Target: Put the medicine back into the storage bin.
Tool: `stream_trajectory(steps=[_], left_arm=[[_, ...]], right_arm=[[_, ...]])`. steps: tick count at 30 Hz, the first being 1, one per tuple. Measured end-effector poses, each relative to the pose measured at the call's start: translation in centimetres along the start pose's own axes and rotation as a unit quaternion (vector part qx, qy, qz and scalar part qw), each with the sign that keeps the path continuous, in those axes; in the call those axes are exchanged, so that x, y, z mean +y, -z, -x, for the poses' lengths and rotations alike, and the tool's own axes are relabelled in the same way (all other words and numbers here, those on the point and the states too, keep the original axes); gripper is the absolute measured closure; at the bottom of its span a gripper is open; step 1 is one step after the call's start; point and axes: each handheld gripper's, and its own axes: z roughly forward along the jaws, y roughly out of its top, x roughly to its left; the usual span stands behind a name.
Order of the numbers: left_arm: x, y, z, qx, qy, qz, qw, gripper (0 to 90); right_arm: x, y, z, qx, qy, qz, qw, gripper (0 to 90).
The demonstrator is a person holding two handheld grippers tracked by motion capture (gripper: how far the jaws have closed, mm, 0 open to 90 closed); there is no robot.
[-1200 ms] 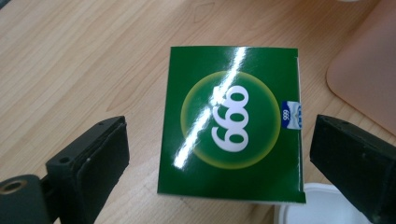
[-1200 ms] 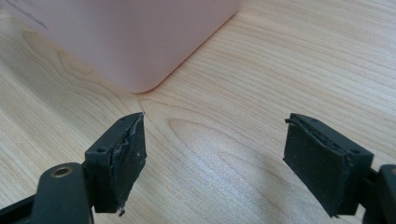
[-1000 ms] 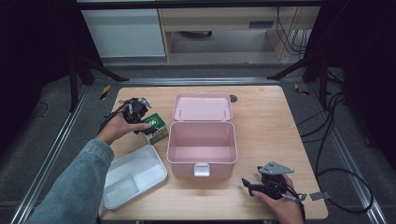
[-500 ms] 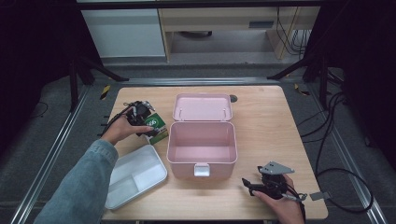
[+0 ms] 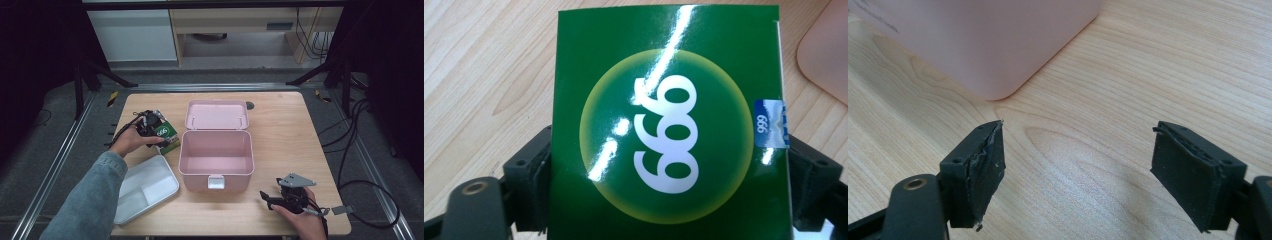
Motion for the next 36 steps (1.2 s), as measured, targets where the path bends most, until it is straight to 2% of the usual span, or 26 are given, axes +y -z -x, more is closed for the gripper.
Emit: stream_trajectory(steps=[4, 5, 8, 9, 10, 12, 14, 15, 16, 17, 21, 22, 23, 24, 25, 28, 34, 36], left_arm=[[0.0, 0.1, 0.1, 0.001, -0.005, -0.001, 1.0, 15.9], [0.1, 0.2, 0.2, 0.001, -0.015, 0.001, 0.9999, 16.1], [0.2, 0.7, 0.2, 0.001, -0.009, 0.021, 0.9997, 16.4], [0.2, 0.7, 0.2, 0.001, -0.009, 0.021, 0.9997, 16.4], [0.4, 1.2, 0.1, 0.0, -0.009, 0.027, 0.9996, 16.4], [0.6, 1.9, 0.2, 0.011, -0.019, 0.024, 0.9995, 16.4], [0.8, 2.3, 0.2, 0.011, -0.018, 0.029, 0.9994, 16.4], [1.1, 3.2, 0.1, 0.015, -0.019, 0.039, 0.999, 16.5], [1.1, 3.2, 0.1, 0.015, -0.019, 0.039, 0.999, 16.4], [1.4, 4.2, 0.4, 0.024, -0.028, 0.037, 0.9986, 16.4], [2.1, 6.1, 1.3, 0.034, -0.043, 0.046, 0.9974, 16.4], [2.1, 6.1, 1.3, 0.034, -0.043, 0.046, 0.9974, 16.4], [2.4, 7.0, 1.7, 0.043, -0.05, 0.049, 0.9966, 16.4], [2.4, 7.0, 1.7, 0.043, -0.05, 0.049, 0.9966, 16.5], [2.5, 7.9, 2.0, 0.047, -0.053, 0.053, 0.9961, 16.5], [2.7, 9.1, 2.3, 0.052, -0.056, 0.059, 0.9953, 16.5], [2.7, 10.7, 3.1, 0.054, -0.063, 0.061, 0.9947, 16.5], [2.9, 11.4, 3.5, 0.046, -0.064, 0.07, 0.9944, 16.5]], right_arm=[[0.0, 0.0, 0.0, 0.0, 0.001, 0.0, 1.0, 21.5], [0.0, 0.0, 0.0, 0.0, 0.0, 0.0, 1.0, 21.5], [0.0, 0.0, -0.1, 0.0, -0.001, 0.0, 1.0, 21.5], [0.0, 0.0, -0.1, 0.0, -0.001, 0.0, 1.0, 21.5], [0.0, 0.0, 0.0, 0.0, 0.0, 0.0, 1.0, 21.6], [0.0, 0.0, 0.0, 0.0, 0.0, 0.0, 1.0, 21.6], [0.0, 0.0, 0.0, 0.0, 0.001, 0.0, 1.0, 21.6], [0.0, 0.0, 0.0, 0.0, 0.001, 0.001, 1.0, 21.7], [0.0, 0.0, 0.0, 0.0, 0.001, 0.001, 1.0, 21.7], [0.0, 0.1, -0.1, 0.001, 0.0, 0.0, 1.0, 21.7], [0.1, 0.2, -0.2, 0.0, 0.003, 0.004, 1.0, 22.0], [0.0, 0.3, -0.3, 0.0, 0.003, 0.005, 1.0, 22.3], [0.0, 0.4, -0.3, 0.0, 0.005, 0.005, 1.0, 22.4], [0.0, 0.4, -0.3, 0.0, 0.005, 0.005, 1.0, 22.4], [-0.1, 0.5, -0.4, -0.001, 0.005, 0.006, 1.0, 22.5], [0.0, 0.7, -0.5, -0.002, 0.005, 0.01, 0.9999, 22.7], [0.1, 0.7, -0.6, -0.006, 0.006, 0.012, 0.9999, 23.3], [0.2, 0.7, -0.5, -0.008, 0.005, 0.012, 0.9999, 23.7]])
